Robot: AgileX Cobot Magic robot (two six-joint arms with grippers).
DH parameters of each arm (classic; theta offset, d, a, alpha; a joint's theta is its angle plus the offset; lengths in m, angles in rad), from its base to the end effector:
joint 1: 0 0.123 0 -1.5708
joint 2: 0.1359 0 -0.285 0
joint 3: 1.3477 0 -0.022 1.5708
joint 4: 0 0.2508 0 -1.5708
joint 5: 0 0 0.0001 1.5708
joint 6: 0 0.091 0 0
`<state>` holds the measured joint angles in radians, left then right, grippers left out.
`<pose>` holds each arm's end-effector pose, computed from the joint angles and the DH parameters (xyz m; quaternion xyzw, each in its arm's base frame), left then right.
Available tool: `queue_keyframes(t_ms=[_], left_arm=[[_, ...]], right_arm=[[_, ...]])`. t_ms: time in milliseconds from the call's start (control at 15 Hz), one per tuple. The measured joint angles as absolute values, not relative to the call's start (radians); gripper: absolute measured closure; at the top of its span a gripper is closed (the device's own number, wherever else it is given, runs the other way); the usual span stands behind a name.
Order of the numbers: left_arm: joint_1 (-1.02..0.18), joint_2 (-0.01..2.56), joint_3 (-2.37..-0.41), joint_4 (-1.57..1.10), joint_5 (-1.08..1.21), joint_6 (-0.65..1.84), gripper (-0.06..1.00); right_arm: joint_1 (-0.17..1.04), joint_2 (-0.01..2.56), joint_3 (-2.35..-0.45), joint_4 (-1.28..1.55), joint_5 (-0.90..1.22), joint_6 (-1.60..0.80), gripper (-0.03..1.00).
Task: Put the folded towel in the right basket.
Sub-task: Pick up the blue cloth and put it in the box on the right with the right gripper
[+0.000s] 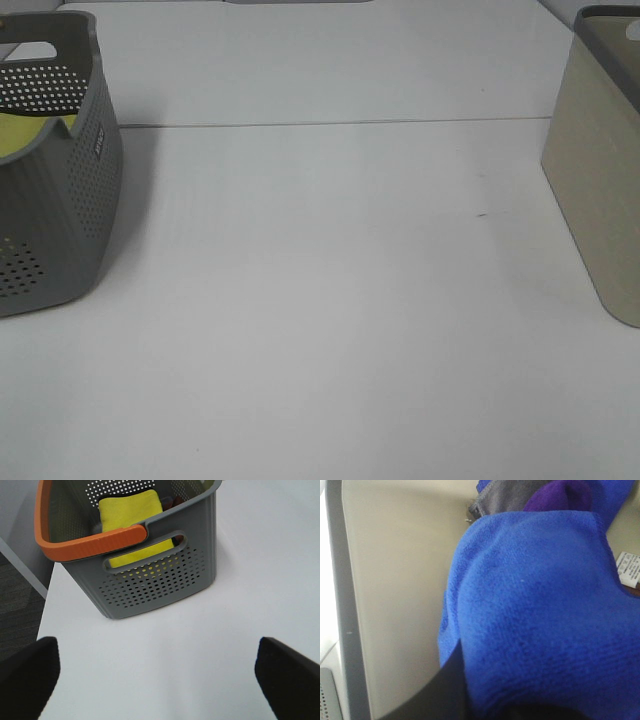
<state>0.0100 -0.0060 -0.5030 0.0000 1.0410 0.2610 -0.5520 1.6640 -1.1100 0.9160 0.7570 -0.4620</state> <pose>-0.0053 -0.0001 0.2797 0.1059 0.8390 0.0721 0.5288 0.3159 -0.1363 0.2436 0.3036 0.8707 0.2348 0.3075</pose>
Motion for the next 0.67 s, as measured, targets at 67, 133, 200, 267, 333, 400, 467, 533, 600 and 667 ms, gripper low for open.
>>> queue_keyframes(t_ms=[67,133,200,267,333,400,467,533,600,667], left_arm=[[0.01,-0.006,-0.503,0.0,1.041,0.261,-0.04],[0.01,-0.006,-0.503,0.0,1.041,0.261,-0.04],[0.01,-0.006,-0.503,0.0,1.041,0.261,-0.04],[0.01,-0.006,-0.503,0.0,1.041,0.261,-0.04],[0.01,-0.006,-0.503,0.0,1.041,0.261,-0.04],[0.01,-0.006,-0.503,0.0,1.041,0.261,-0.04],[0.01,-0.006,-0.503,0.0,1.041,0.261,-0.04],[0.01,-0.006,-0.503,0.0,1.041,0.261,-0.04],[0.01,-0.006,-0.503,0.0,1.041,0.261,-0.04],[0.01,-0.006,-0.503,0.0,1.041,0.261,-0.04]], right_arm=[[-0.552,1.667,-1.11,0.922,0.76,-0.479,0.85],[-0.552,1.667,-1.11,0.928,0.764,-0.485,0.85],[-0.552,1.667,-1.11,0.932,0.775,-0.486,0.85],[-0.552,1.667,-1.11,0.932,0.787,-0.486,0.85],[-0.552,1.667,-1.11,0.932,0.804,-0.486,0.84],[-0.552,1.667,-1.11,0.932,0.816,-0.486,0.79],[-0.552,1.667,-1.11,0.932,0.829,-0.486,0.7],[-0.552,1.667,-1.11,0.932,0.843,-0.486,0.57],[-0.552,1.667,-1.11,0.932,0.86,-0.486,0.46],[-0.552,1.667,-1.11,0.932,0.881,-0.482,0.38]])
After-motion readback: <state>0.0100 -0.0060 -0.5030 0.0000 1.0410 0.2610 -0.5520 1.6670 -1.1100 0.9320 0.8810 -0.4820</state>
